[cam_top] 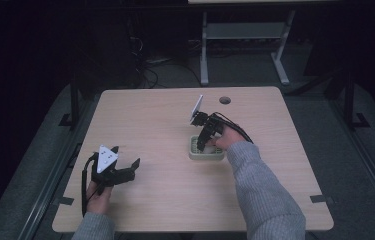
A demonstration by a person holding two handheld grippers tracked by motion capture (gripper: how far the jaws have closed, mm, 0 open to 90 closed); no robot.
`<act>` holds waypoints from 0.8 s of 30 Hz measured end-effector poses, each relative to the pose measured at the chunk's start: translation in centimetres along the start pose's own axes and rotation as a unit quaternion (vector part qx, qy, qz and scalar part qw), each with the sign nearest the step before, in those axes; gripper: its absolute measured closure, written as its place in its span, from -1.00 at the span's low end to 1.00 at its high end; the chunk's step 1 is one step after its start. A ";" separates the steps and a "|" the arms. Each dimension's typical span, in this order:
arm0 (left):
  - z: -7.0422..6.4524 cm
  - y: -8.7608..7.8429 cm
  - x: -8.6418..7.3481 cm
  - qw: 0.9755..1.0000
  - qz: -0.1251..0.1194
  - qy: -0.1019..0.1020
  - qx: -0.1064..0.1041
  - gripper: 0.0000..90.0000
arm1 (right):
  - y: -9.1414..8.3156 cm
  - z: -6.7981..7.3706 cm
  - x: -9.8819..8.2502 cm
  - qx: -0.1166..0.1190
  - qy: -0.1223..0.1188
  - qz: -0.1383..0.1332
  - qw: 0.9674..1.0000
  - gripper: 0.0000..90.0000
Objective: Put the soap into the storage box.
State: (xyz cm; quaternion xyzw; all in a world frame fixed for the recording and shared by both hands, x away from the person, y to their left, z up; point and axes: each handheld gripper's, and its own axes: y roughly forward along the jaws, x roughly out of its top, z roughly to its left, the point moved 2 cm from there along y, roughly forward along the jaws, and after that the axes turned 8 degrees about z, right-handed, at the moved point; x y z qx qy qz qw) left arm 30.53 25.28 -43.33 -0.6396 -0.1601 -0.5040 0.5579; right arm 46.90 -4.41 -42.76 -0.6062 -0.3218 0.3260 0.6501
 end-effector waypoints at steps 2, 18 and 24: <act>0.0 0.0 0.0 1.000 0.000 -0.001 0.000 -0.67 | -0.3 0.0 -0.1 -0.001 -0.003 -0.006 1.000 -0.53; 0.0 -0.1 -0.1 1.000 0.000 -0.002 0.001 -0.67 | -1.9 -0.1 -1.4 0.011 0.009 -0.029 0.999 -0.58; 0.1 -0.2 -0.1 1.000 -0.001 -0.002 0.003 -0.67 | -2.4 -0.1 -1.8 0.014 0.010 -0.036 0.999 -0.58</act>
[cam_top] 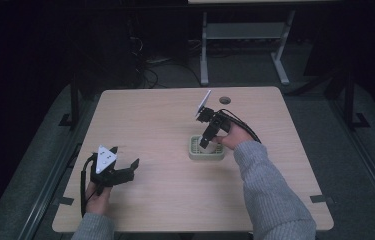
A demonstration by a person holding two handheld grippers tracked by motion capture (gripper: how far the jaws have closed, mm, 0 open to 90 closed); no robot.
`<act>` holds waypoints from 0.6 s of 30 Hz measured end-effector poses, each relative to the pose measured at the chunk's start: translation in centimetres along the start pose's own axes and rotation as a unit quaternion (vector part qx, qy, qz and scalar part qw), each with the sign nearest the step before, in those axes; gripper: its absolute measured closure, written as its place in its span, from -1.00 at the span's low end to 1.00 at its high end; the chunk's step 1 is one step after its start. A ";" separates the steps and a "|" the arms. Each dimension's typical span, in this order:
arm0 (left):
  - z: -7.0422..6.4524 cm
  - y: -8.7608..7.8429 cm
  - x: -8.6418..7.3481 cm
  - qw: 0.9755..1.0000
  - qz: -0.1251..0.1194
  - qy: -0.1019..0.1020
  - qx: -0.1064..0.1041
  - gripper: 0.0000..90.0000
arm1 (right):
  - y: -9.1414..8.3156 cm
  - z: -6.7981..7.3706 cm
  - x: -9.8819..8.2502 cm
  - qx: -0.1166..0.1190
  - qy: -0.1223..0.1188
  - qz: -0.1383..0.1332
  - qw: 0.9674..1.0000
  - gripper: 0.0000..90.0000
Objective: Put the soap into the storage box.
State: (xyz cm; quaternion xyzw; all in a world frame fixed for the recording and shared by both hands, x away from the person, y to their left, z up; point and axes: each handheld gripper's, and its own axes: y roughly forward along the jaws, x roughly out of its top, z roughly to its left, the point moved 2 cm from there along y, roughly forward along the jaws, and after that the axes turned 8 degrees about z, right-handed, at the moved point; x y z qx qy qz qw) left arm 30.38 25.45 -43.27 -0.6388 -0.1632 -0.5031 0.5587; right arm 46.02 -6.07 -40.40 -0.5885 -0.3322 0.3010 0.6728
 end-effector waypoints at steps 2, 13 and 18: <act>0.0 0.0 0.0 1.000 0.000 0.000 0.000 -0.67 | -0.2 -0.1 -0.1 -0.002 -0.002 -0.004 1.000 -0.58; 0.0 0.0 0.0 1.000 0.005 0.005 0.001 -0.67 | -1.0 -0.2 -0.9 0.000 -0.002 -0.014 1.000 -0.58; 0.0 0.0 0.0 1.000 0.003 0.004 -0.001 -0.67 | -1.4 -0.1 -1.4 0.000 0.000 -0.018 1.000 -0.58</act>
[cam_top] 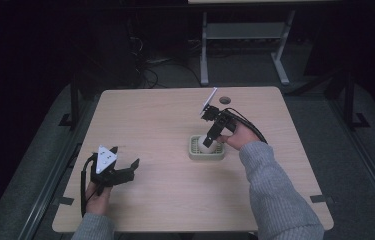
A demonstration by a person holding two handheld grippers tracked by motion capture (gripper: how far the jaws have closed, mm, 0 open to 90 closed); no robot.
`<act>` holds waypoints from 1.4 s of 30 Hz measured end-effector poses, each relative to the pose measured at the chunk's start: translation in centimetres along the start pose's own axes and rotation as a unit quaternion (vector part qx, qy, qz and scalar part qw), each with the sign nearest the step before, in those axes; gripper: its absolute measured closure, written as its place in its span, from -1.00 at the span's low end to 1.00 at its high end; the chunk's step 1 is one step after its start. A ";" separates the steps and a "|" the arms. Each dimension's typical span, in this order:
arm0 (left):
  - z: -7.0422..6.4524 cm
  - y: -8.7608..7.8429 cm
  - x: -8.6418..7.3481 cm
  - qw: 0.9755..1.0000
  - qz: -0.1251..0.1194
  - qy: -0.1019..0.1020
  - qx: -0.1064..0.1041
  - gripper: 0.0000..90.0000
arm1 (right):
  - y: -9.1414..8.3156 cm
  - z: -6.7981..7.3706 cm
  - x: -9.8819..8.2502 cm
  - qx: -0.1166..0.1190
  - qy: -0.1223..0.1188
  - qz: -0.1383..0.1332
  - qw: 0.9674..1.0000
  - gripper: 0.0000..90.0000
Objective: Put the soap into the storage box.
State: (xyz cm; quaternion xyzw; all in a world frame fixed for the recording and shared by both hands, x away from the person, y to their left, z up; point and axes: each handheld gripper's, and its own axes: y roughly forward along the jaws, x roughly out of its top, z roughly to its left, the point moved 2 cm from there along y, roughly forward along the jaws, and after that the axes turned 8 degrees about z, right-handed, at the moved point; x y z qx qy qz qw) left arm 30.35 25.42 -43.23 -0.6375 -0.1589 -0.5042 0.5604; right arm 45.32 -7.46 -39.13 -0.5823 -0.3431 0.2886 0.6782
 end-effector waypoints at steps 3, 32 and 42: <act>0.0 0.0 0.0 1.000 0.000 0.000 0.000 -0.67 | -0.2 0.0 -0.3 0.001 0.000 -0.001 1.000 -0.58; -0.1 0.0 0.0 1.000 -0.001 -0.001 -0.003 -0.67 | -1.6 0.1 -3.3 0.003 0.009 -0.025 1.000 -0.57; -0.2 0.0 0.1 1.000 -0.002 -0.002 -0.004 -0.67 | -1.8 0.3 -4.5 0.005 0.009 -0.033 0.999 -0.56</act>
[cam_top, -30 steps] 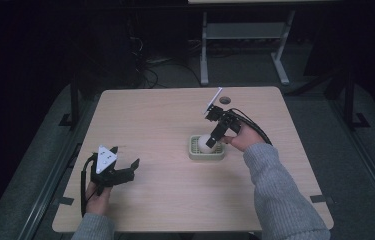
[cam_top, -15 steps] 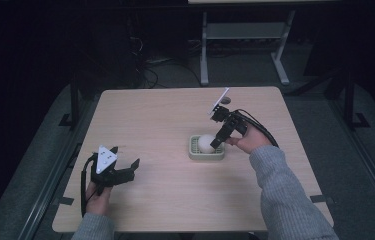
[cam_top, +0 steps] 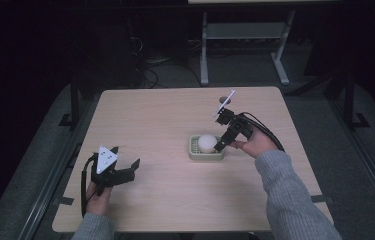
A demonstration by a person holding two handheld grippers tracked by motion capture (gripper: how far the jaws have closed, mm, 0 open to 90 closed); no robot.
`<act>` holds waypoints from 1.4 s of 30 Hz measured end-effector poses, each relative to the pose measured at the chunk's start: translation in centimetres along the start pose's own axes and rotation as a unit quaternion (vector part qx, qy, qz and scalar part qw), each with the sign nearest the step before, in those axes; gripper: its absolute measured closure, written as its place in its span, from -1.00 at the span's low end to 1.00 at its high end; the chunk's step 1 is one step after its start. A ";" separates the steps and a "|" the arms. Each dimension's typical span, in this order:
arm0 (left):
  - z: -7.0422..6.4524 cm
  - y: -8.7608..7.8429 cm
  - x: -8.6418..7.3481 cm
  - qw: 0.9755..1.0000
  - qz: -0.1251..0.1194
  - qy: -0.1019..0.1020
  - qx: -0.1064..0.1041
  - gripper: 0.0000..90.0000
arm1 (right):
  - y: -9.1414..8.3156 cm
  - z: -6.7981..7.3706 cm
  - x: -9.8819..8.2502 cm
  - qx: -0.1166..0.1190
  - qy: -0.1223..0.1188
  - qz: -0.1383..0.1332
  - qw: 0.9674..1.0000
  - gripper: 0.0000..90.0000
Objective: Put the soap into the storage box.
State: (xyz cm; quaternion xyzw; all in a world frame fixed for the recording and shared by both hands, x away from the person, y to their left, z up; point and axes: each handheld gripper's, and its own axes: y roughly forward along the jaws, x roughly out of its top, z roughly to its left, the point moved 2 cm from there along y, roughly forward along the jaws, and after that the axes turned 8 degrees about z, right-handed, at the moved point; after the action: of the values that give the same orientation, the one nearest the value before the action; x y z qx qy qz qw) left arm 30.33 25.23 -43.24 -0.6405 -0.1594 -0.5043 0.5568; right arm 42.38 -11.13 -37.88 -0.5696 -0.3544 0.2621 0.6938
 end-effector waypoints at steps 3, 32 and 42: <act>0.0 0.0 0.0 1.000 0.001 0.001 0.000 -0.67 | -0.1 0.0 -0.3 -0.001 0.000 0.000 1.000 -0.56; 0.0 0.0 0.0 1.000 0.000 0.000 -0.001 -0.67 | -0.4 -0.1 -3.9 0.005 0.019 -0.014 1.000 -0.56; 0.0 0.0 0.0 1.000 0.001 0.001 -0.003 -0.67 | -0.2 -0.2 -5.2 0.006 0.027 -0.014 1.000 -0.55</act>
State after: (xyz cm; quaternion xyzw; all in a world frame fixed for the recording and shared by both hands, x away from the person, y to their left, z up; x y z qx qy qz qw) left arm 30.33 25.21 -43.21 -0.6413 -0.1569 -0.5054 0.5556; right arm 39.34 -15.24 -38.67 -0.5670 -0.3421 0.2394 0.7100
